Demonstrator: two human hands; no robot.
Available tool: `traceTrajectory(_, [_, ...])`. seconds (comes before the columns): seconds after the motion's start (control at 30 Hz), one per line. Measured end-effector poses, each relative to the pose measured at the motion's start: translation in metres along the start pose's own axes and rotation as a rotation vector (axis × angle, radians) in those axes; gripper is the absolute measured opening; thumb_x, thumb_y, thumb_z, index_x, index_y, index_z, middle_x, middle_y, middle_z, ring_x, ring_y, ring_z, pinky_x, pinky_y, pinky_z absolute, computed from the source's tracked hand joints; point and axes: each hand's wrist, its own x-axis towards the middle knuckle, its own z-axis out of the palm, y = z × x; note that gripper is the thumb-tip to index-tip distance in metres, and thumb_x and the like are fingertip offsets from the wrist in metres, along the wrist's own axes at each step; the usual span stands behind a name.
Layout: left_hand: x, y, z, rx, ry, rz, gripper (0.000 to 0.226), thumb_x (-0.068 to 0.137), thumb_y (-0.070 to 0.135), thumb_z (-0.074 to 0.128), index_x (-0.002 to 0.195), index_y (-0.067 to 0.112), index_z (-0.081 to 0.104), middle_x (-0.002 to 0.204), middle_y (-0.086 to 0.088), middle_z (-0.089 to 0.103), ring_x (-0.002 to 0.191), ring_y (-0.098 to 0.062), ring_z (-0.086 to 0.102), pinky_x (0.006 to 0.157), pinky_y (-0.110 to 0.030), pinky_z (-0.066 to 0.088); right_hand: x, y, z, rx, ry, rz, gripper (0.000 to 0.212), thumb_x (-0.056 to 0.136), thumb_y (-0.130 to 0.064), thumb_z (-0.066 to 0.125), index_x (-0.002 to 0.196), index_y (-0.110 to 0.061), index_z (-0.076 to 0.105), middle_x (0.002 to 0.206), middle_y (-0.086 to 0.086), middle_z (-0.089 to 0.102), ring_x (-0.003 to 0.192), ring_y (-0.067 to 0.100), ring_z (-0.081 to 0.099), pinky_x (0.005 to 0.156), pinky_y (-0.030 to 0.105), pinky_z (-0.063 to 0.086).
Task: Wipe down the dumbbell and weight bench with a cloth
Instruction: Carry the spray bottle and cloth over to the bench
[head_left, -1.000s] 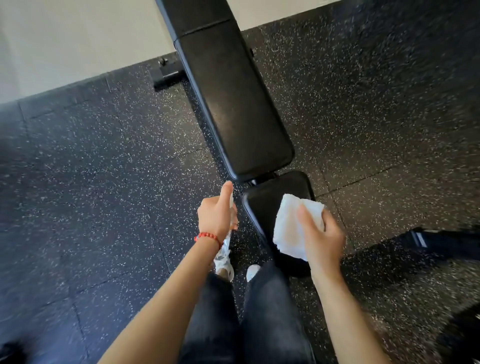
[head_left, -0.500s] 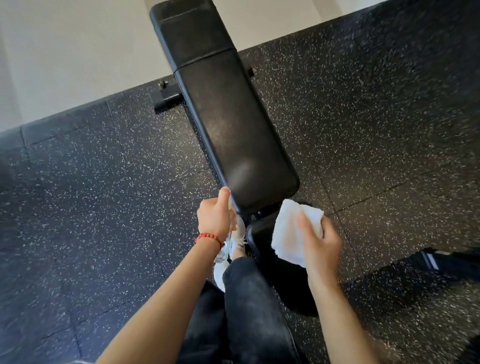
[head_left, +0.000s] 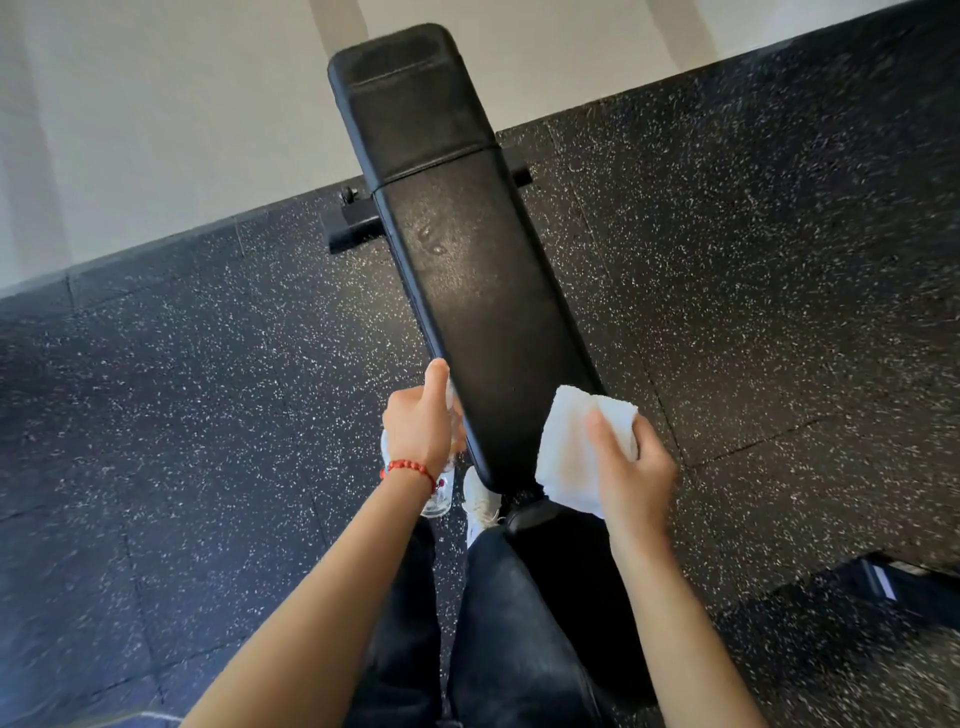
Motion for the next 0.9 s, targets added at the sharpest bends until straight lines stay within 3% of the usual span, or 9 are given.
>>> traceTrajectory(0.1, [0.020, 0.016, -0.005, -0.084, -0.022, 0.008, 0.064, 0.077, 0.047, 0.043, 0.060, -0.014, 0.056, 0.052, -0.017, 0.049, 0.037, -0.018, 0.043, 0.036, -0.019, 0.035, 0.011, -0.011, 0.022, -0.009, 0.009, -0.020, 0.016, 0.081, -0.022, 0.068, 0.071, -0.035, 0.066, 0.072, -0.027, 0.067, 0.063, -0.010, 0.059, 0.055, 0.006, 0.043])
traceTrajectory(0.2, [0.048, 0.030, -0.013, -0.084, -0.011, 0.017, 0.056, 0.087, 0.031, 0.045, 0.058, -0.016, 0.053, 0.054, -0.018, 0.048, 0.036, -0.016, 0.040, 0.034, -0.016, 0.033, 0.024, -0.021, 0.049, -0.003, 0.018, -0.011, 0.017, 0.081, -0.022, 0.069, 0.070, -0.035, 0.066, 0.071, -0.025, 0.068, 0.063, -0.010, 0.059, 0.056, 0.006, 0.044])
traceTrajectory(0.37, [0.110, 0.056, -0.026, 0.026, 0.002, 0.078, 0.063, 0.089, 0.042, 0.047, 0.033, 0.013, 0.042, 0.030, 0.006, 0.044, 0.026, -0.002, 0.039, 0.033, -0.010, 0.030, 0.048, -0.043, 0.105, 0.004, 0.054, 0.018, 0.018, 0.081, -0.024, 0.069, 0.072, -0.039, 0.067, 0.072, -0.025, 0.068, 0.065, -0.009, 0.060, 0.057, 0.006, 0.045])
traceTrajectory(0.47, [0.155, 0.088, -0.040, 0.039, -0.038, 0.081, 0.069, 0.080, 0.055, 0.043, 0.046, -0.004, 0.052, 0.035, 0.000, 0.050, 0.030, -0.006, 0.046, 0.036, -0.012, 0.035, 0.063, -0.062, 0.146, 0.012, 0.078, 0.030, 0.013, 0.081, -0.026, 0.069, 0.074, -0.037, 0.068, 0.075, -0.024, 0.069, 0.067, -0.007, 0.061, 0.057, 0.007, 0.045])
traceTrajectory(0.6, [0.209, 0.127, -0.060, -0.010, -0.042, 0.100, 0.056, 0.088, 0.039, 0.046, 0.046, 0.004, 0.050, 0.036, 0.001, 0.049, 0.031, -0.010, 0.046, 0.038, -0.017, 0.036, 0.081, -0.089, 0.199, 0.024, 0.084, 0.035, 0.007, 0.081, -0.025, 0.070, 0.076, -0.029, 0.067, 0.075, -0.022, 0.070, 0.068, -0.007, 0.062, 0.057, 0.008, 0.046])
traceTrajectory(0.73, [0.248, 0.157, -0.072, -0.075, -0.064, 0.072, 0.050, 0.088, 0.032, 0.045, 0.055, -0.002, 0.058, 0.047, -0.011, 0.053, 0.038, -0.020, 0.049, 0.045, -0.027, 0.044, 0.096, -0.114, 0.238, 0.036, 0.081, 0.029, 0.006, 0.081, -0.025, 0.070, 0.077, -0.027, 0.067, 0.075, -0.021, 0.070, 0.068, -0.006, 0.062, 0.057, 0.009, 0.046])
traceTrajectory(0.8, [0.264, 0.168, -0.075, -0.069, -0.052, 0.066, 0.053, 0.087, 0.039, 0.046, 0.055, -0.001, 0.058, 0.047, -0.010, 0.056, 0.039, -0.021, 0.052, 0.048, -0.027, 0.048, 0.104, -0.124, 0.253, 0.035, 0.075, 0.028, 0.006, 0.080, -0.026, 0.070, 0.076, -0.027, 0.067, 0.075, -0.019, 0.070, 0.067, -0.004, 0.062, 0.058, 0.011, 0.047])
traceTrajectory(0.9, [0.282, 0.184, -0.079, -0.054, -0.044, 0.056, 0.062, 0.079, 0.057, 0.045, 0.056, 0.002, 0.059, 0.046, -0.006, 0.055, 0.037, -0.016, 0.052, 0.040, -0.020, 0.043, 0.117, -0.140, 0.272, 0.053, 0.061, 0.020, 0.007, 0.076, -0.033, 0.070, 0.077, -0.027, 0.067, 0.076, -0.019, 0.070, 0.068, -0.004, 0.062, 0.058, 0.010, 0.046])
